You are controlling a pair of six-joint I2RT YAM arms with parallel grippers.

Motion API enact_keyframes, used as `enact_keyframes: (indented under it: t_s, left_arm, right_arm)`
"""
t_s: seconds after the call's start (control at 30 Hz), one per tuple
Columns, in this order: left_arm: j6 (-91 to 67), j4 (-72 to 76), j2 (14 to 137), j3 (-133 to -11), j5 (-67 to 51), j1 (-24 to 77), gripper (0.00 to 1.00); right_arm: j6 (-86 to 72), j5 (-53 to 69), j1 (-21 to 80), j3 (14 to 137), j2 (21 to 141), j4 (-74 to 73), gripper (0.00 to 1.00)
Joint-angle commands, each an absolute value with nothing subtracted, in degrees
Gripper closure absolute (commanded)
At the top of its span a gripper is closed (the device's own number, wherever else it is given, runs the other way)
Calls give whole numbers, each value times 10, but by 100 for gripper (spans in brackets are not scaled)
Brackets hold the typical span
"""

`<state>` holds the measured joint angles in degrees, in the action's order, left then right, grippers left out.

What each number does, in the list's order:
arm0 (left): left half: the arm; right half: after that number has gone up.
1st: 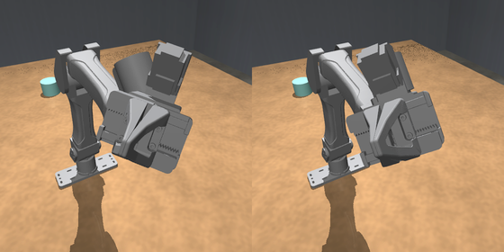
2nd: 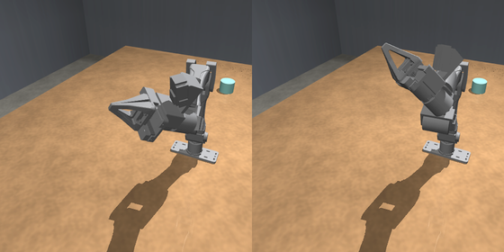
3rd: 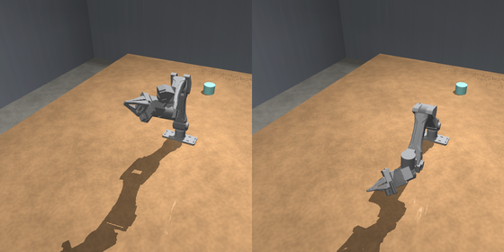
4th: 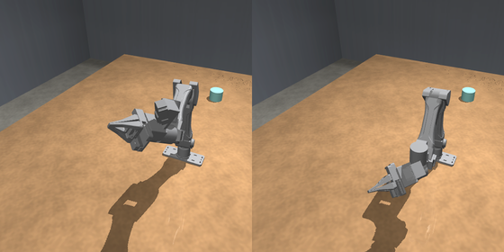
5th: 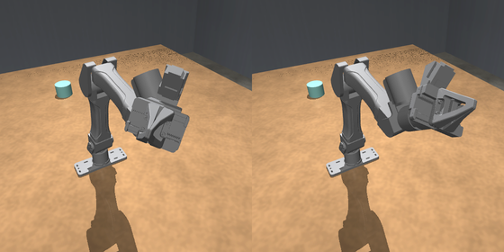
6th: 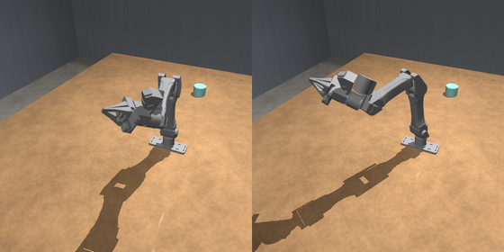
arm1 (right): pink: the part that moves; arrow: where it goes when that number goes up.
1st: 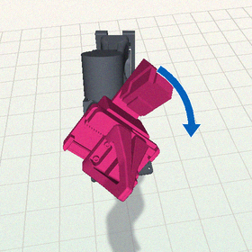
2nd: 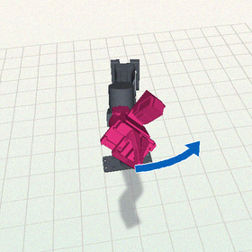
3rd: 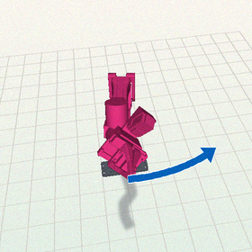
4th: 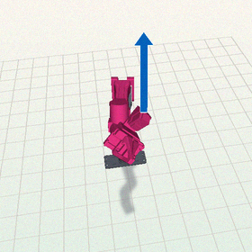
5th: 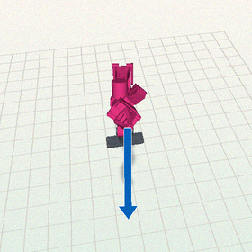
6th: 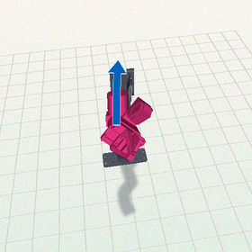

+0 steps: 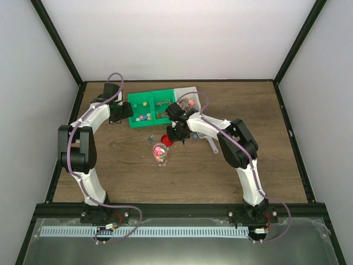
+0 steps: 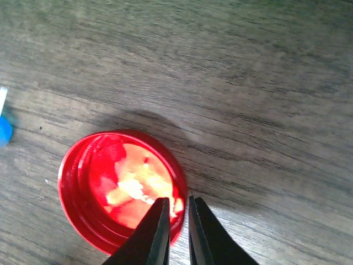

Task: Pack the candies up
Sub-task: Pick up the bottle lid at the center of the board.

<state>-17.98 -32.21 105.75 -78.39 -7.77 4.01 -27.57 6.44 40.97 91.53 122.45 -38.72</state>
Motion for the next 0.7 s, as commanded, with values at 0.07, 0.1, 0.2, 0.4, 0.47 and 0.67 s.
enact_keyframes:
  t_s: [0.07,0.1,0.2,0.4,0.47,0.67]
  left_arm:
    - [-178,-320,1059,-785,-77,38,40]
    - [-178,-319,1059,-785,-78,38,40]
    - [-178,-319,1059,-785,-78,38,40]
    - [-178,-318,1058,-785,-77,38,40]
    - [-178,-318,1058,-785,-77,38,40]
    - [-178,-318,1058,-787,-81,38,40]
  right_arm:
    - [-272,65,413,919,1237,-386,94]
    - [-272,65,413,920,1239,-387,94]
    - [-273,62,413,923,1240,-392,99]
    - [-271,53,413,922,1234,-403,99]
    - [-270,47,413,915,1226,-403,99]
    - [-286,73,399,900,1187,-394,99]
